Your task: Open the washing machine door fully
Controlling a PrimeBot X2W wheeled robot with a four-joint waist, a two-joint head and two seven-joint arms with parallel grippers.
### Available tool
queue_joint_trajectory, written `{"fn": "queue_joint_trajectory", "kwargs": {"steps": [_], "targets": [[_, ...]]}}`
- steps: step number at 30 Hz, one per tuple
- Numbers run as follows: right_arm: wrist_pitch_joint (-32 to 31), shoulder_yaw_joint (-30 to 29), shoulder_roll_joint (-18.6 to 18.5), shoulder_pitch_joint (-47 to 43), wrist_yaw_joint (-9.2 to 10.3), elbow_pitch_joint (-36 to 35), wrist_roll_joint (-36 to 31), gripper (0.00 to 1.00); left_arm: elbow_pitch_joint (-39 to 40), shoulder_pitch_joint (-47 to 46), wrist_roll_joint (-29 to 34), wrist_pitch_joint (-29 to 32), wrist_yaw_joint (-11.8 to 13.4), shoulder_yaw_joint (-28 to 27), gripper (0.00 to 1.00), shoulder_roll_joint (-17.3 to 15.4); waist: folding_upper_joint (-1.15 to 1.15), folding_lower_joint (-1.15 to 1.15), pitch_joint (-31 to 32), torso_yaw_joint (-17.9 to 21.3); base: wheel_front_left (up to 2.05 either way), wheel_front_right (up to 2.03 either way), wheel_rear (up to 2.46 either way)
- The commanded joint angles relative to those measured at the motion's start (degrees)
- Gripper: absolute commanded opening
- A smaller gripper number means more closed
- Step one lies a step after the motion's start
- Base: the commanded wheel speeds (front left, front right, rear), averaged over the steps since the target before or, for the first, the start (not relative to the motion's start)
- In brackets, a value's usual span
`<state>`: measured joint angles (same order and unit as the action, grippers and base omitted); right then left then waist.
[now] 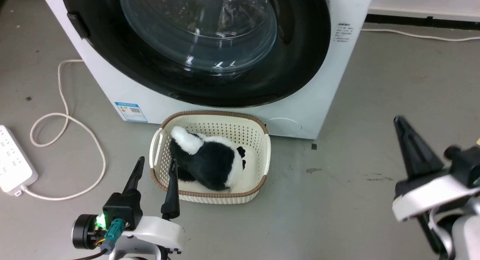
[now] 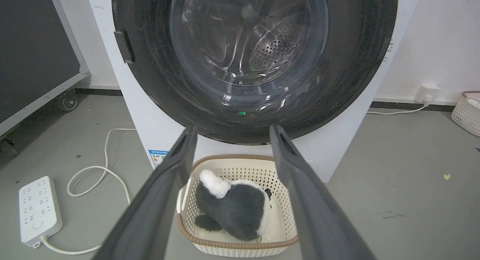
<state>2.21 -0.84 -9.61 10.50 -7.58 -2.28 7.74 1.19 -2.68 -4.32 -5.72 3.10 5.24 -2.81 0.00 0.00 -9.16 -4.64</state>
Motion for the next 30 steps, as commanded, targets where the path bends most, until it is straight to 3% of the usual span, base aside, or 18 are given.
{"fn": "queue_joint_trajectory", "kwargs": {"steps": [1,16,30], "targets": [[-0.4,-0.3,-0.7,2.1,0.04,0.0,1.5,0.00,0.3,-1.2,-0.4,-0.6,0.4,0.5,1.00,0.0,0.00,0.00,-0.5,-0.4,0.00,0.00,0.00],[-8.9,-4.9,0.7,15.1,0.05,6.0,14.9,0.00,1.1,-2.8,-1.7,-2.3,1.6,2.2,1.00,0.0,0.00,0.00,-4.5,-2.9,0.00,0.00,0.00],[-23.8,-13.6,4.3,31.6,0.06,18.8,28.4,0.00,1.4,-4.3,-3.1,-4.1,2.9,4.5,1.00,-0.1,0.00,0.00,-8.5,-5.8,0.00,0.00,0.00]]}}
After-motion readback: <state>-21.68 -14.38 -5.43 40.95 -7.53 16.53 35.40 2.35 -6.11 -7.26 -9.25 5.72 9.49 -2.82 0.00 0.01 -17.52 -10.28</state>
